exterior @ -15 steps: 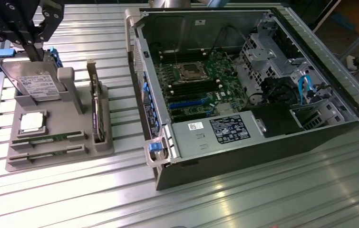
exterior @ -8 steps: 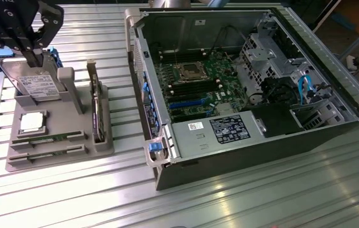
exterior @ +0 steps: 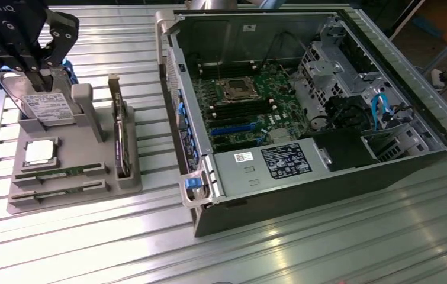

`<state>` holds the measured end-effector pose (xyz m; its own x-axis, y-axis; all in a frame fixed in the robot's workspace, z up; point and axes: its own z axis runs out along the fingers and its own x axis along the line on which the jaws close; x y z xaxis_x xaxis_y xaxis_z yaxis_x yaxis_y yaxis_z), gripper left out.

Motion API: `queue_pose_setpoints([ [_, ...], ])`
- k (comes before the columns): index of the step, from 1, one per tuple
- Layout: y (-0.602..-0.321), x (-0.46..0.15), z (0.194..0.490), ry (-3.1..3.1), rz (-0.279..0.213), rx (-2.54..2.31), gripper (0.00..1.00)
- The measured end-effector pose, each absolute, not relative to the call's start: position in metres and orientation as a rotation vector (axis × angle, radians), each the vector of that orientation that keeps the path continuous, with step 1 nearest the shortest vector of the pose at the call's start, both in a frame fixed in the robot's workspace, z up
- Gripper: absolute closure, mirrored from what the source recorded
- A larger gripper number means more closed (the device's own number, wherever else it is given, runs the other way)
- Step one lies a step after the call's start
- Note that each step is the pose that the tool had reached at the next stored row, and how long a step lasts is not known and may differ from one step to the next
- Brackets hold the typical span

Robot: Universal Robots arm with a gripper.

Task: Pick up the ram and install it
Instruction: 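Reach for the ram, then pick up the ram and move it above insertion slot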

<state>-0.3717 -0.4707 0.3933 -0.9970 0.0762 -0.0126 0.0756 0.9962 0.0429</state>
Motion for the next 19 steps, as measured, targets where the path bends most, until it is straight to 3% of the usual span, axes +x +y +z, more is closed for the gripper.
queue_pose_setpoints([
  [19, -0.4744, -0.3718, 0.3933, 3.125, 0.066, 0.109, 0.89],
])
